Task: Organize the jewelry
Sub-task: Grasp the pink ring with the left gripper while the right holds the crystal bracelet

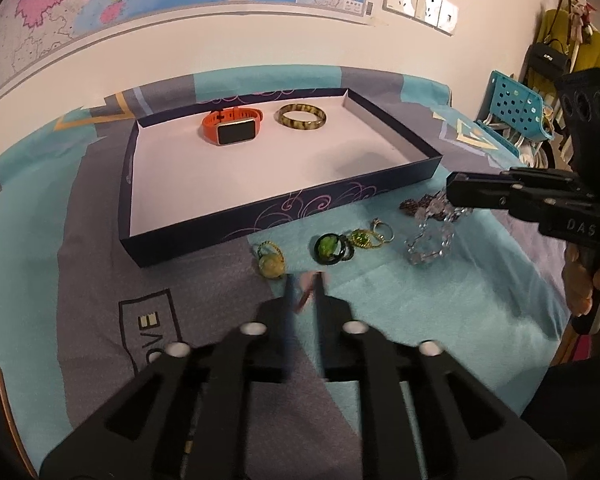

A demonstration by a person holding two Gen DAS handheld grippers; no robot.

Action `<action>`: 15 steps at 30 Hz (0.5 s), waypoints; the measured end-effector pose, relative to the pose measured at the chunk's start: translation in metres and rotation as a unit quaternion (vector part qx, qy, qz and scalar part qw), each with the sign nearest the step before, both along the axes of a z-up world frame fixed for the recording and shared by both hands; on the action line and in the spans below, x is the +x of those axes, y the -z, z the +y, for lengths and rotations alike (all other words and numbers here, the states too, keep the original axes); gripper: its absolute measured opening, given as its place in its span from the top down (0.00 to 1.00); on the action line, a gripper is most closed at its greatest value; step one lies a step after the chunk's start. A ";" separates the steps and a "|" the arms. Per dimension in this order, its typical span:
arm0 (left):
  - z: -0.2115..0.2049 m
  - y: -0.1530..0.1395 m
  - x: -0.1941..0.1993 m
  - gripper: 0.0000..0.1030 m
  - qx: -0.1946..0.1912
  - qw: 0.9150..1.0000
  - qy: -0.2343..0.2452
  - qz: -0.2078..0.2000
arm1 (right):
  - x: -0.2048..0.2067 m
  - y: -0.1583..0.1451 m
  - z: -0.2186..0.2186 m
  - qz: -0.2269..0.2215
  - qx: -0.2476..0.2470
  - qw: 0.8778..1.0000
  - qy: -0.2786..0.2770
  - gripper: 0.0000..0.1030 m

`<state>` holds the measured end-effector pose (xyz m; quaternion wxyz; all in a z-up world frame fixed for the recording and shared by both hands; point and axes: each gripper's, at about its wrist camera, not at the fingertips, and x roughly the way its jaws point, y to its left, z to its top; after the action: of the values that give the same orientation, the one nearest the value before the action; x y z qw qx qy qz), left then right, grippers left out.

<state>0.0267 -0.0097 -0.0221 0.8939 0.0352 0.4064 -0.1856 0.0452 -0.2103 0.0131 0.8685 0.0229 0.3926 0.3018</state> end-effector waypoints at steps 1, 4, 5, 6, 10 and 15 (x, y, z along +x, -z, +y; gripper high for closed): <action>0.000 0.001 -0.001 0.73 0.003 1.000 -0.002 -0.002 | 0.000 0.001 0.000 0.001 0.000 1.000 0.000 0.92; -0.002 0.004 -0.001 0.64 0.015 1.000 0.001 -0.002 | 0.001 0.003 -0.001 0.005 0.002 1.000 0.002 0.92; -0.003 0.006 0.000 0.64 0.018 1.000 0.003 -0.001 | 0.001 0.003 0.000 0.006 0.003 1.000 0.002 0.92; -0.004 0.008 0.001 0.64 0.020 1.000 0.005 0.002 | 0.001 0.003 -0.001 0.007 0.002 1.000 0.004 0.92; -0.007 0.015 0.004 0.68 0.026 1.000 0.012 0.012 | 0.001 0.005 -0.001 0.009 0.002 1.000 0.004 0.92; -0.009 0.018 0.005 0.84 0.032 0.999 0.012 0.017 | 0.003 0.007 -0.004 0.015 0.007 1.000 0.009 0.92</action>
<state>0.0319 -0.0188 -0.0401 0.8830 0.0657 0.4266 -0.1842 0.0486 -0.2144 0.0059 0.8649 0.0372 0.4035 0.2962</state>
